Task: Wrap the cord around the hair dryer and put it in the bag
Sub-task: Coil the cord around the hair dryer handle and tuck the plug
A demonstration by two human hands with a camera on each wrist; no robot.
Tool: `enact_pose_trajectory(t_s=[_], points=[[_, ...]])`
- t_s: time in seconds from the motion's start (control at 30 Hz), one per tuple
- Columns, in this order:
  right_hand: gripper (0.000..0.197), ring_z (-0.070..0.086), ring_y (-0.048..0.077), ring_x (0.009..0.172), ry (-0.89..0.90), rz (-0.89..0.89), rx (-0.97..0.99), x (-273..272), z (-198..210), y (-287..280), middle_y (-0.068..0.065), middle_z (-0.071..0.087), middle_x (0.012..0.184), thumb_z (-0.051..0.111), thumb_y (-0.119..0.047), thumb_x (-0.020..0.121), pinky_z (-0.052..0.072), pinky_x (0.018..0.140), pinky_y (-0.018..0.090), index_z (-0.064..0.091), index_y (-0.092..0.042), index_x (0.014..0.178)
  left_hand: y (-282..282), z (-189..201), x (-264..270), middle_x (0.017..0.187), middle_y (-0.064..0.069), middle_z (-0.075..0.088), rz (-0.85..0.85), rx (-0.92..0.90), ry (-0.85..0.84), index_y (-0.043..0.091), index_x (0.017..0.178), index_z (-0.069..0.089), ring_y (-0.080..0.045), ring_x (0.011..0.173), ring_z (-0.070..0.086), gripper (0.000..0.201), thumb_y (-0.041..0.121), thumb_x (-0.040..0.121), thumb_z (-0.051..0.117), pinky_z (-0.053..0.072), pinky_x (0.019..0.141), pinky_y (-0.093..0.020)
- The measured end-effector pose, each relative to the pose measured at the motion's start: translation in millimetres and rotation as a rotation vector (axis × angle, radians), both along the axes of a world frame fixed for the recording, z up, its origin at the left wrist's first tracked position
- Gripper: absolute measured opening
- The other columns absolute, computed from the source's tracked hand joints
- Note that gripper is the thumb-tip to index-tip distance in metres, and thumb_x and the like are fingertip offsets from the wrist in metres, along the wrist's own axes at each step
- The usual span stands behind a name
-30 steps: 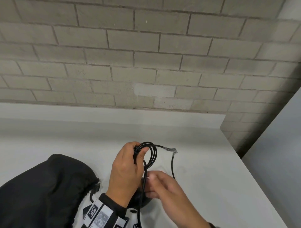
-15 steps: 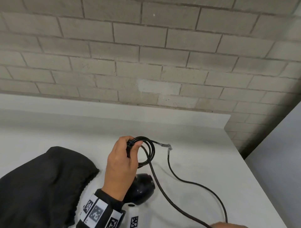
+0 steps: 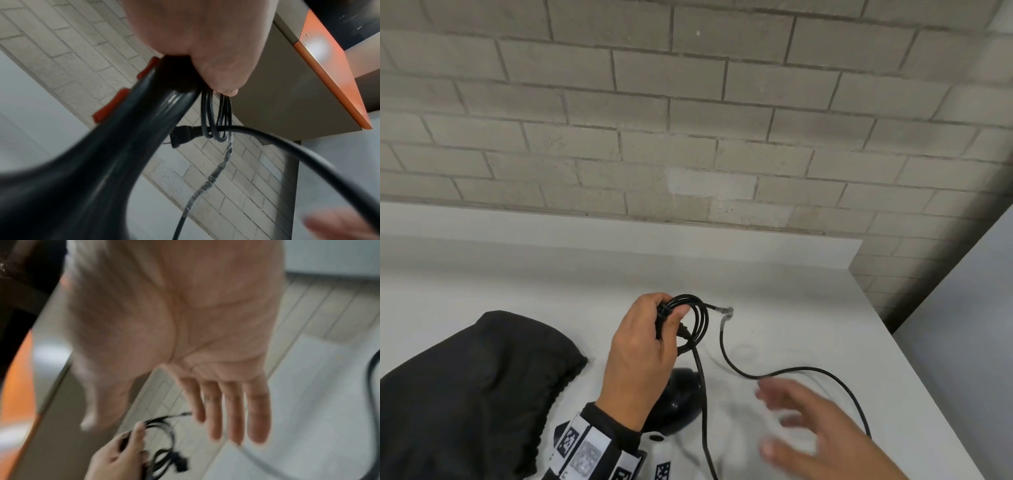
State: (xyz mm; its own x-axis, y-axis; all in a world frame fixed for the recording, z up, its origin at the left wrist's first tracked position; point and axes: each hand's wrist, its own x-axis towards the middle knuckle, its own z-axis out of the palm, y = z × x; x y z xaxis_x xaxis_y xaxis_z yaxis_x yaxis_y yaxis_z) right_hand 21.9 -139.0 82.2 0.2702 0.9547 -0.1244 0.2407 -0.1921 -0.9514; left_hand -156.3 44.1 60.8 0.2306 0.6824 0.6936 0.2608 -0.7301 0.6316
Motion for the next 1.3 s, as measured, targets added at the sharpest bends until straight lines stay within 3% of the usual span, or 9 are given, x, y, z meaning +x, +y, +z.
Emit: enact_pose_trajectory(t_s=[0.13,0.33,0.57,0.7,0.87,0.97,1.1,1.2,1.3], points=[[0.043,0.064,-0.003,0.103,0.037,0.005,-0.049,-61,2,60,-0.013,0.071,0.109,0.05,-0.063,0.088,0.049,0.094,0.018,0.058,-0.034,0.118,0,1,1,0.084,0.006,0.06,0.012,0.029,-0.004,0.021,0.099,0.053,-0.009,0.067,0.062,0.02,0.041,0.096,0.051,0.047,0.065,-0.013],[0.027,0.045,0.013,0.047,0.156,0.019,0.085,-78,12,73,-0.004,0.045,0.052,0.043,-0.025,0.103,0.042,0.052,0.027,0.061,-0.015,0.086,4,2,-4,0.085,0.009,0.058,0.044,0.018,-0.031,0.01,0.097,0.059,-0.005,0.075,0.055,0.026,0.035,0.094,0.053,0.042,0.07,-0.003],[0.059,0.027,0.011,0.045,-0.076,-0.218,0.155,-36,18,23,-0.005,0.029,0.049,0.044,-0.068,0.08,0.026,0.046,0.02,0.061,-0.014,0.063,2,4,-5,0.084,0.009,0.058,0.022,-0.036,-0.054,0.01,0.097,0.06,-0.006,0.077,0.054,0.028,0.038,0.095,0.055,0.041,0.072,-0.003],[0.046,0.034,0.006,0.042,-0.327,-0.226,0.034,-5,-10,5,-0.005,0.039,0.043,0.058,-0.039,0.095,0.028,0.046,0.016,0.058,-0.021,0.052,4,3,-8,0.083,0.006,0.061,0.03,-0.055,-0.048,0.01,0.098,0.06,-0.006,0.077,0.055,0.03,0.04,0.096,0.055,0.041,0.072,-0.003],[0.021,0.053,0.002,0.088,-0.701,-0.21,-0.047,7,-61,14,-0.022,0.055,0.095,0.069,-0.035,0.086,0.046,0.08,0.019,0.055,-0.043,0.099,0,2,-5,0.082,0.009,0.06,-0.009,-0.035,-0.025,0.017,0.097,0.058,-0.001,0.079,0.055,0.023,0.039,0.094,0.053,0.04,0.071,-0.002],[0.052,0.033,0.005,0.131,-0.753,-0.198,0.145,-3,-52,34,-0.013,0.033,0.139,0.062,-0.041,0.09,0.033,0.105,0.022,0.037,-0.032,0.136,-5,3,-3,0.083,0.01,0.059,-0.035,-0.026,-0.004,0.023,0.099,0.054,0.001,0.082,0.054,0.018,0.041,0.094,0.053,0.04,0.071,-0.003],[0.06,0.006,-0.004,0.145,-0.824,-0.053,0.295,-19,-19,66,-0.022,0.022,0.15,0.044,-0.052,0.097,0.006,0.119,0.018,0.017,-0.033,0.148,-6,4,-2,0.084,0.022,0.052,-0.046,-0.013,0.031,0.028,0.099,0.05,0.002,0.083,0.053,0.015,0.042,0.095,0.05,0.039,0.071,-0.002],[0.033,0.04,-0.003,0.128,-0.818,0.04,0.34,-21,-4,79,-0.02,0.051,0.125,0.045,-0.039,0.101,0.017,0.122,0.034,0.039,-0.031,0.133,-4,3,-2,0.084,0.023,0.052,-0.032,-0.035,0.047,0.025,0.1,0.051,0.002,0.085,0.053,0.018,0.043,0.098,0.049,0.038,0.071,-0.002],[0.012,0.053,0.002,0.092,-0.754,0.046,0.49,-22,15,78,-0.017,0.053,0.098,0.047,-0.025,0.102,0.045,0.088,0.021,0.054,-0.026,0.111,-3,5,-4,0.083,0.019,0.054,-0.023,-0.1,0.038,0.023,0.099,0.052,0.002,0.087,0.054,0.027,0.048,0.095,0.042,0.04,0.071,-0.004]])
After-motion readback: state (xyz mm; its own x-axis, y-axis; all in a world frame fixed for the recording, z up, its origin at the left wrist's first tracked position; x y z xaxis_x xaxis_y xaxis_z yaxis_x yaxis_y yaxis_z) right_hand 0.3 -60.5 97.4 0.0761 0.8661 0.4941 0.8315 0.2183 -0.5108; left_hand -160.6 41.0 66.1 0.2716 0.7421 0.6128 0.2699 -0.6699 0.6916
